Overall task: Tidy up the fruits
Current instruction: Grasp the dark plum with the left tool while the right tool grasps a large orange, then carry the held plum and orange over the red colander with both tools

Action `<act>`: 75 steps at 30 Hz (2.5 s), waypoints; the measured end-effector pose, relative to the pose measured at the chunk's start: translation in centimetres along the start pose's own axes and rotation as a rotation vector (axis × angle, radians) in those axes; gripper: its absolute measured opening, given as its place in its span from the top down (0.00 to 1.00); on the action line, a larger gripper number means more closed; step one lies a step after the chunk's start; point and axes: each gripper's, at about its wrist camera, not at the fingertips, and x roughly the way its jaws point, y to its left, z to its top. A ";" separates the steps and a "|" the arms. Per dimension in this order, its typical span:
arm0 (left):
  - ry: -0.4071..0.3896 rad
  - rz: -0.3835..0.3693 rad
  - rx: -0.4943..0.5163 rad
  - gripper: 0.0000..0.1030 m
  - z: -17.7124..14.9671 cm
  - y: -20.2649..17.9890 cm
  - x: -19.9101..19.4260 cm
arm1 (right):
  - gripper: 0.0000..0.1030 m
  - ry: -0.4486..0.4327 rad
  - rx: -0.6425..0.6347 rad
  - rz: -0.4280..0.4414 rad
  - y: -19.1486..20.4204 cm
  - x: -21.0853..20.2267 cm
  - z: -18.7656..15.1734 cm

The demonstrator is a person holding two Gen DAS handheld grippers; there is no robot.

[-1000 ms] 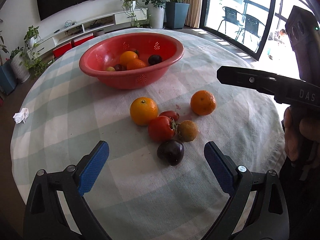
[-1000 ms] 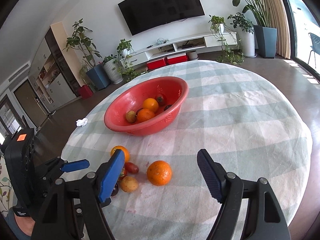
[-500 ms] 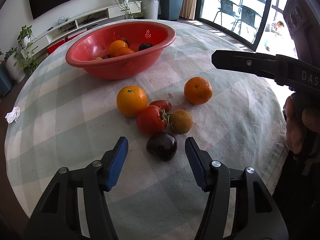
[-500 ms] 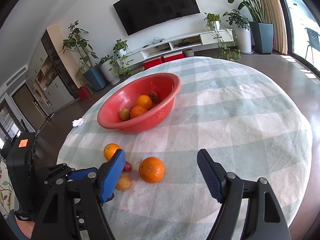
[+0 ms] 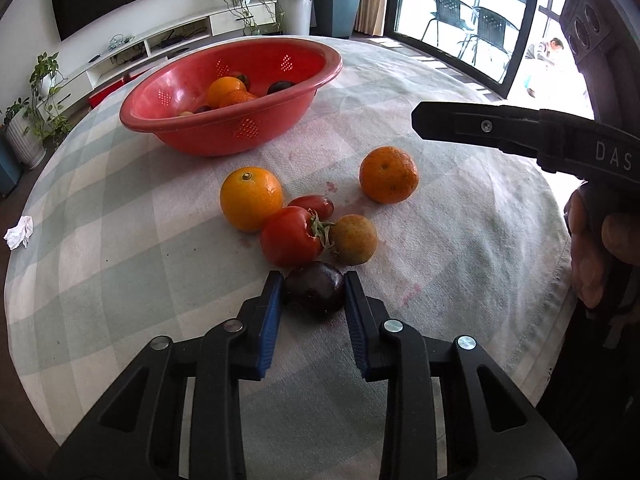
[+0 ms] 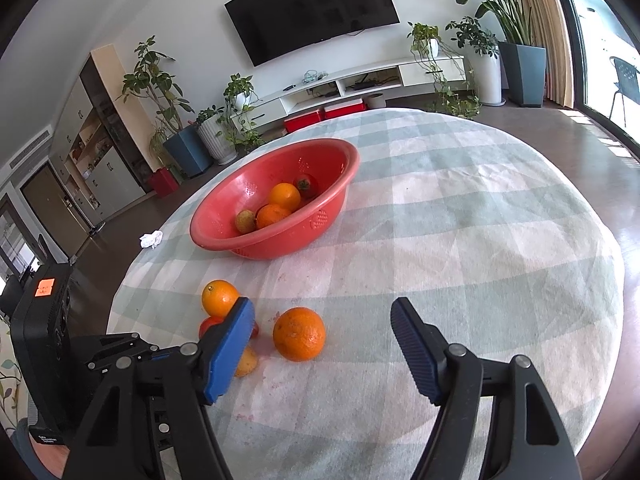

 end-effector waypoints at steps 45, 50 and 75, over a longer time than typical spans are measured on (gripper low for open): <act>-0.092 -0.052 -0.148 0.73 -0.1 3.4 -2.8 | 0.63 0.137 -0.098 -0.016 2.1 2.8 -0.9; -0.124 -0.071 -0.189 0.73 0.4 4.5 -3.8 | 0.63 0.075 -0.042 -0.020 0.7 0.4 0.6; -0.152 -0.023 -0.123 0.73 15.2 11.3 -0.4 | 0.63 0.039 -0.266 -0.022 5.5 3.9 14.1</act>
